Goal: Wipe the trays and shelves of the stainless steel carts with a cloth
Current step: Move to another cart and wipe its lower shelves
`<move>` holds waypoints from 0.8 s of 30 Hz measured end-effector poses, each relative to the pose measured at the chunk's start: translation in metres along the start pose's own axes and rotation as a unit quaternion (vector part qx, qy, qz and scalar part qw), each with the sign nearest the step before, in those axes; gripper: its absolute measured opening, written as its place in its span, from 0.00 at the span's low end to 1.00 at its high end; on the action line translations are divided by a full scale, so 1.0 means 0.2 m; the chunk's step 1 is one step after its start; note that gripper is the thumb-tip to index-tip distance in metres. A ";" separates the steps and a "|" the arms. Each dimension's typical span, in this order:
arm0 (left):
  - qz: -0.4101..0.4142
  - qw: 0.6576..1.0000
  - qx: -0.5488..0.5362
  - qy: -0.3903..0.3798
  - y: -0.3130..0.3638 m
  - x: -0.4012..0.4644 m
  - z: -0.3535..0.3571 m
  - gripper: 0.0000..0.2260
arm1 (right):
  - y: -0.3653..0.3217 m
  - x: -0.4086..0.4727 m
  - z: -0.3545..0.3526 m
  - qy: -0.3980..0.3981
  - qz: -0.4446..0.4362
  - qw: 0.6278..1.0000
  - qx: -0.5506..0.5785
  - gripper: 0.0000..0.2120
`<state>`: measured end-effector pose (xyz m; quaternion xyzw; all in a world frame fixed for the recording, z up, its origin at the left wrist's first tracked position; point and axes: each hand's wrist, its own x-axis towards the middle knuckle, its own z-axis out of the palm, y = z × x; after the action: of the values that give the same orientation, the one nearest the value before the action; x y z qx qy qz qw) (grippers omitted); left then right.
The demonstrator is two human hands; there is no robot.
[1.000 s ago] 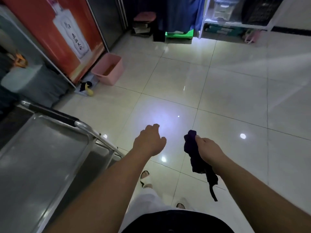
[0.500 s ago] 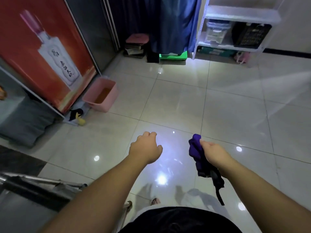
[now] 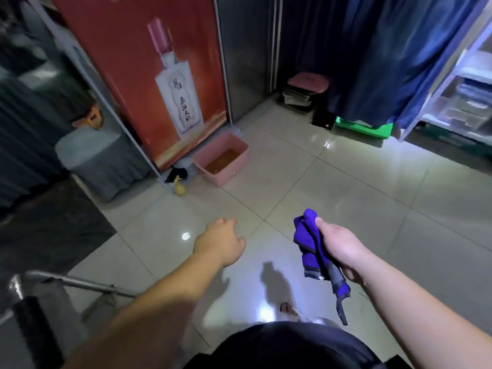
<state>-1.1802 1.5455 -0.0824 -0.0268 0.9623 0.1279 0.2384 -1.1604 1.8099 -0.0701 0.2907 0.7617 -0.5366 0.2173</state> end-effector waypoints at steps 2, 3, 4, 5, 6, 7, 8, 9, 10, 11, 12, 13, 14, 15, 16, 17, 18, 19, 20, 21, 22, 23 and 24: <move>-0.048 0.998 -0.034 0.018 -0.05 0.07 -0.06 0.25 | -0.17 0.15 0.06 -0.029 -0.009 0.999 -0.035 0.25; -0.074 0.995 -0.053 0.027 -0.09 0.10 -0.09 0.24 | -0.26 0.21 0.10 -0.042 -0.017 0.998 -0.052 0.26; -0.098 0.992 -0.071 0.038 -0.13 0.12 -0.10 0.24 | -0.35 0.28 0.15 -0.057 -0.027 0.996 -0.060 0.26; -0.117 0.989 -0.082 0.048 -0.17 0.15 -0.11 0.24 | -0.42 0.34 0.21 -0.070 -0.029 0.995 -0.067 0.26; -0.134 0.985 -0.091 0.056 -0.22 0.18 -0.12 0.24 | -0.50 0.40 0.28 -0.081 -0.031 0.993 -0.077 0.27; -0.149 0.982 -0.102 0.060 -0.28 0.21 -0.14 0.25 | -0.57 0.45 0.35 -0.097 -0.035 0.990 -0.091 0.27; -0.164 0.978 -0.116 0.058 -0.34 0.25 -0.15 0.26 | -0.64 0.50 0.44 -0.116 -0.048 0.987 -0.104 0.25; -0.177 0.974 -0.130 0.055 -0.40 0.29 -0.17 0.26 | -0.71 0.53 0.52 -0.142 -0.060 0.982 -0.111 0.23; -0.189 0.970 -0.141 0.053 -0.47 0.33 -0.20 0.27 | -0.79 0.56 0.61 -0.163 -0.061 0.978 -0.118 0.22; -0.200 0.967 -0.149 0.055 -0.54 0.37 -0.22 0.27 | -0.86 0.58 0.71 -0.175 -0.057 0.974 -0.130 0.21; -0.209 0.963 -0.157 0.061 -0.62 0.42 -0.25 0.27 | -0.93 0.62 0.80 -0.189 -0.054 0.971 -0.139 0.21; -0.217 0.960 -0.163 0.068 -0.71 0.47 -0.29 0.27 | -0.99 0.66 0.89 -0.204 -0.055 0.966 -0.149 0.21; -0.225 0.957 -0.168 0.074 -0.80 0.52 -0.33 0.27 | -1.06 0.70 0.99 -0.215 -0.059 0.961 -0.163 0.22; -0.233 0.954 -0.170 0.078 -0.90 0.56 -0.37 0.27 | -1.13 0.75 1.10 -0.220 -0.058 0.958 -0.173 0.23; -0.243 0.951 -0.172 0.078 -0.99 0.61 -0.42 0.27 | -1.19 0.78 1.20 -0.223 -0.053 0.957 -0.177 0.24; -0.254 0.948 -0.178 0.079 -1.09 0.65 -0.48 0.26 | -1.27 0.81 1.30 -0.224 -0.053 0.956 -0.182 0.24; -0.263 0.944 -0.184 0.078 -1.18 0.69 -0.53 0.26 | -1.34 0.83 1.39 -0.228 -0.053 0.955 -0.180 0.25; -0.269 0.942 -0.187 0.078 -1.27 0.72 -0.59 0.26 | -1.40 0.85 1.49 -0.233 -0.047 0.956 -0.171 0.25; -0.274 0.940 -0.185 0.078 -1.35 0.76 -0.65 0.25 | -1.47 0.86 1.58 -0.234 -0.039 0.958 -0.159 0.25; -0.279 0.940 -0.181 0.078 -1.43 0.79 -0.71 0.25 | -1.54 0.87 1.67 -0.237 -0.037 0.959 -0.153 0.25; -0.285 0.938 -0.179 0.079 -1.50 0.83 -0.76 0.25 | -1.61 0.88 1.75 -0.240 -0.037 0.958 -0.151 0.25; -0.290 0.936 -0.180 0.079 -1.57 0.87 -0.81 0.25 | -1.67 0.90 1.83 -0.245 -0.033 0.957 -0.150 0.25; -0.295 0.934 -0.184 0.078 -1.63 0.90 -0.86 0.25 | -1.74 0.91 1.91 -0.246 -0.030 0.957 -0.154 0.25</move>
<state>-1.3812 1.1877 -0.0951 -0.3631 0.8863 0.2242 0.1800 -1.5221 1.3985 -0.0715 0.0900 0.7662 -0.4744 0.4241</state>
